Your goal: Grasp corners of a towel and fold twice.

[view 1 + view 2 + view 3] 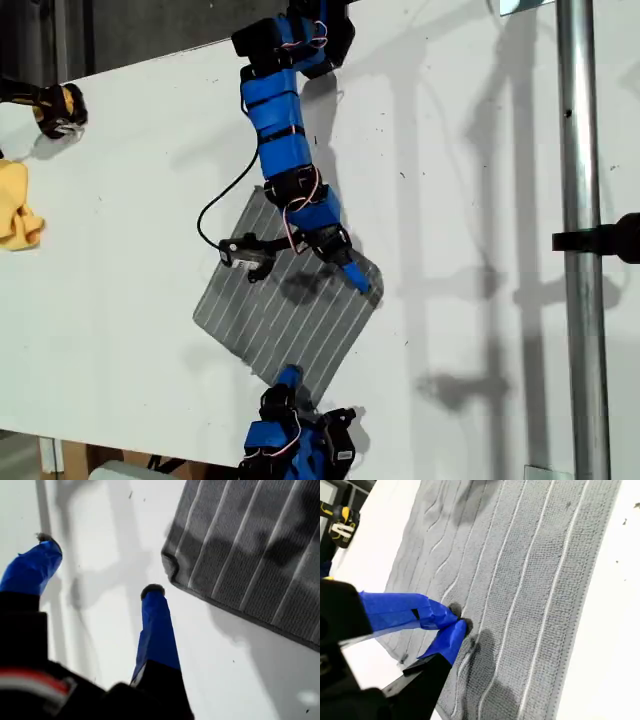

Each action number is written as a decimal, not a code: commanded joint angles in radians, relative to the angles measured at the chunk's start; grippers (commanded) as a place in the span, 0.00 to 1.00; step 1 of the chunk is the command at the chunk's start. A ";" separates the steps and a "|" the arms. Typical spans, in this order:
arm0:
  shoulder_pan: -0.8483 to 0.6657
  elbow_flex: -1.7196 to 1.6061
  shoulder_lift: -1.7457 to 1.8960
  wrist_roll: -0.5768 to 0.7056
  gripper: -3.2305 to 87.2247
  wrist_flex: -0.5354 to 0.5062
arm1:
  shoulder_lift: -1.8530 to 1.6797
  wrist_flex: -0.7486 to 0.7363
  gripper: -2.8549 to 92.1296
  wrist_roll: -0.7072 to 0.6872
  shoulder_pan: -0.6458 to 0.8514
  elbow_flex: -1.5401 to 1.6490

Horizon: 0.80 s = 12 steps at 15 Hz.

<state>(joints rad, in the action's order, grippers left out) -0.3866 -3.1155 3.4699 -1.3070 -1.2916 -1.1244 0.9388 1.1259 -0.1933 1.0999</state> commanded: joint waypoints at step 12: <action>-0.008 -0.003 0.005 -0.012 0.03 0.006 | 0.354 -0.074 0.37 -0.014 0.052 -0.198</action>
<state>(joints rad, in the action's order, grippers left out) -0.3866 -3.1155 3.4699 -1.3070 -1.2916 -0.7609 0.8759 1.1183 -0.1703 0.9587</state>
